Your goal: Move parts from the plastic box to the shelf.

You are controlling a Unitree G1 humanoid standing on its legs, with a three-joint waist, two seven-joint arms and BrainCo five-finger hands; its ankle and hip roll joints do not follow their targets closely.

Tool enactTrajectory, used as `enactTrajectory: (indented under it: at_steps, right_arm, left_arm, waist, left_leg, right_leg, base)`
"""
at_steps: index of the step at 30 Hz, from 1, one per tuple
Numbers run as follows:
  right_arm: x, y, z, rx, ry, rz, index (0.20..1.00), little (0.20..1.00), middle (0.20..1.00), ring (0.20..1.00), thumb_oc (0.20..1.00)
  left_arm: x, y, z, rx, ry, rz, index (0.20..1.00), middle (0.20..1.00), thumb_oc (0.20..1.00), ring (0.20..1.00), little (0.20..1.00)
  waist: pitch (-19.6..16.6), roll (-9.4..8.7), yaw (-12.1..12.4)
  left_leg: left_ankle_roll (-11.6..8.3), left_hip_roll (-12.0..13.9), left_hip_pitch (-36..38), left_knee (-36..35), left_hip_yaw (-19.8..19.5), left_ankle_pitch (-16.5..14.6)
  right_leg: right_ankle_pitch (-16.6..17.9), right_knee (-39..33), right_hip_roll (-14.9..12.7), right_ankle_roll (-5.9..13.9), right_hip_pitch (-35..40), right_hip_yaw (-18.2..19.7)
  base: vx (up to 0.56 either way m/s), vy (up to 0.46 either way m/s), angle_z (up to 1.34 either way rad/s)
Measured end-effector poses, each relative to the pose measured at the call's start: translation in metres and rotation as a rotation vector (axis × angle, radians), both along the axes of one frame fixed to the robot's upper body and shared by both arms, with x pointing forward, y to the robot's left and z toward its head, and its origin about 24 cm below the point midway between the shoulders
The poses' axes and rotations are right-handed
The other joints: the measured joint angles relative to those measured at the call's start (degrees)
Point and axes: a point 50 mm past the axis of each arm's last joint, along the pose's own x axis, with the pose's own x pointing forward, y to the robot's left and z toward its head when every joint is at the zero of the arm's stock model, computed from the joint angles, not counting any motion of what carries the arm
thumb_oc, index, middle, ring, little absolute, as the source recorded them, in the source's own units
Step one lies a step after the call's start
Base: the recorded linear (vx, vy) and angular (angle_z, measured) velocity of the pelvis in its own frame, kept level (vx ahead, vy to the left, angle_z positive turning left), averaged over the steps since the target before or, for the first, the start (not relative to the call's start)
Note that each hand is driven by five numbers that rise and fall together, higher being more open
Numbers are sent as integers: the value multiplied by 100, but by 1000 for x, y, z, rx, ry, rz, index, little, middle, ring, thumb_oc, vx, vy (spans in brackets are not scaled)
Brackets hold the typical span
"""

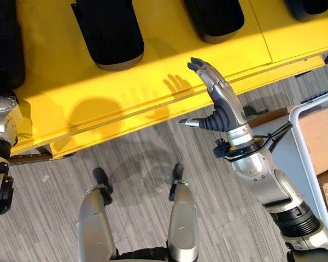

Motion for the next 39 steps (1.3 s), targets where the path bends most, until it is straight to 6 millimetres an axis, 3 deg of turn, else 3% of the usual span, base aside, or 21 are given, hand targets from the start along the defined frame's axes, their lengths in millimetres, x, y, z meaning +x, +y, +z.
enactTrajectory:
  at_steps: [5,6,16,19,39]
  right_arm:
    - [-2,-2,-11,6,38,-9,1000,1000,1000,1000,1000]
    - [-3,-3,-10,17,25,-11,1000,1000,1000,1000,1000]
    - [-5,8,-12,46,21,31,1000,1000,1000,1000,1000]
    - [-5,8,-11,45,20,31,1000,1000,1000,1000,1000]
    - [-5,7,-10,45,12,29,1000,1000,1000,1000,1000]
  left_arm:
    - [-1,-4,-21,-46,-12,-27,1000,1000,1000,1000,1000]
    - [0,-6,-21,-58,-17,-28,1000,1000,1000,1000,1000]
    - [2,-11,-24,-77,-3,-25,1000,1000,1000,1000,1000]
    - [1,-12,-28,-87,2,-11,1000,1000,1000,1000,1000]
    - [2,-18,-40,-156,-14,1,1000,1000,1000,1000,1000]
  waist:
    - [-37,-13,12]
    - [-48,-27,-16]
    - [-52,4,8]
    - [-54,25,10]
    - [-51,102,-2]
  left_leg:
    - [-73,-5,314,-200,15,17]
    - [1,-20,318,-212,38,108]
    - [9,-79,421,-357,75,168]
    - [7,-117,551,-612,153,318]
    - [-14,-156,755,-718,217,302]
  right_leg:
    - [-25,-203,45,6,316,-19]
    - [67,-222,47,27,327,-4]
    - [164,-344,24,19,394,13]
    - [179,-378,16,8,395,33]
    - [195,-511,4,36,573,39]
  base:
    - [-8,-67,0]
    - [-96,-50,0]
    - [-16,-6,0]
    - [-11,18,-3]
    - [-7,-2,-1]
